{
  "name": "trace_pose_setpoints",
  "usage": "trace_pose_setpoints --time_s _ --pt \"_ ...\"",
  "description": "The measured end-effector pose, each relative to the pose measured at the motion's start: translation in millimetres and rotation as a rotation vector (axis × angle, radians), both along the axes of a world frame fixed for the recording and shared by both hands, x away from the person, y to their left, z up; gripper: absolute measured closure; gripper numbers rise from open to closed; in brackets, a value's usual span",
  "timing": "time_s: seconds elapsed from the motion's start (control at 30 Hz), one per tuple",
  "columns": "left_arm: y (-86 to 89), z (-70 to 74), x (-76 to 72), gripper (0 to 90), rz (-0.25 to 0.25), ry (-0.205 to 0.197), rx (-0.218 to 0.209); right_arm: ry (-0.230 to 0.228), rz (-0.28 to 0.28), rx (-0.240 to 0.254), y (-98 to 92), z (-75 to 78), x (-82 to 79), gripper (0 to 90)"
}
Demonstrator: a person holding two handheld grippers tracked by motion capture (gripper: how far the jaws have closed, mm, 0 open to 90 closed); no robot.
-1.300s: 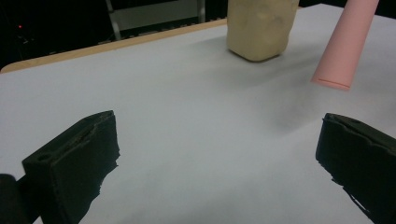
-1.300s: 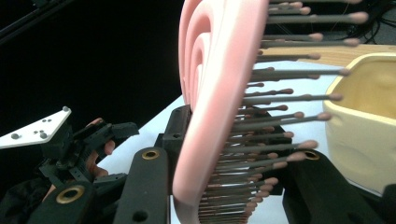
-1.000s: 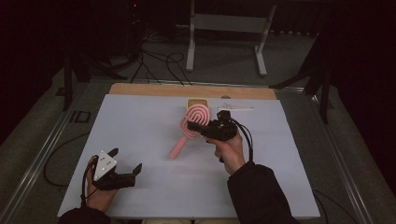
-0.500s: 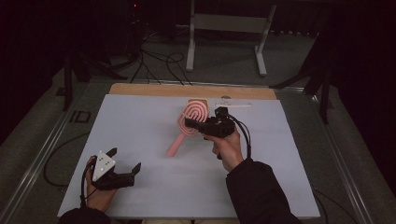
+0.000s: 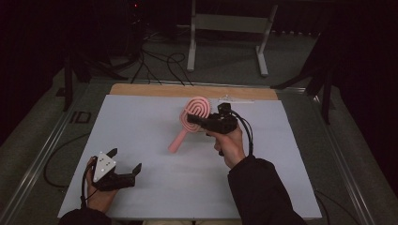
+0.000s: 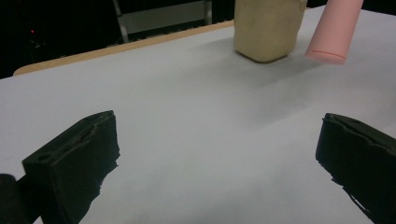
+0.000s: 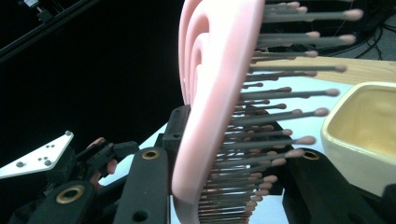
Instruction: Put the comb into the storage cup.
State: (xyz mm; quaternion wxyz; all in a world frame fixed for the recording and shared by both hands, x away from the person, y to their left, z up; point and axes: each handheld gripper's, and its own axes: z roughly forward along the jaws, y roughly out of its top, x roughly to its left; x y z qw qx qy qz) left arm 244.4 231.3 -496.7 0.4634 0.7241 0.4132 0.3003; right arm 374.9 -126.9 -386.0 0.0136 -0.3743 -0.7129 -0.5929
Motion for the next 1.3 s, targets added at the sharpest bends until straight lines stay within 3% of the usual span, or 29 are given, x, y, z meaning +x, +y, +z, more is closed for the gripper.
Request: trace_pose_setpoints --time_s 0.77,1.3 --pt "-1.5 -0.3 0.2 0.2 -0.006 0.003 0.009 -0.015 -0.010 -0.006 2.2 10.0 10.8 63.6" --pt "-1.8 -0.3 0.2 0.3 -0.005 0.003 0.013 -0.005 -0.041 0.020 -4.4 15.1 23.4 63.7"
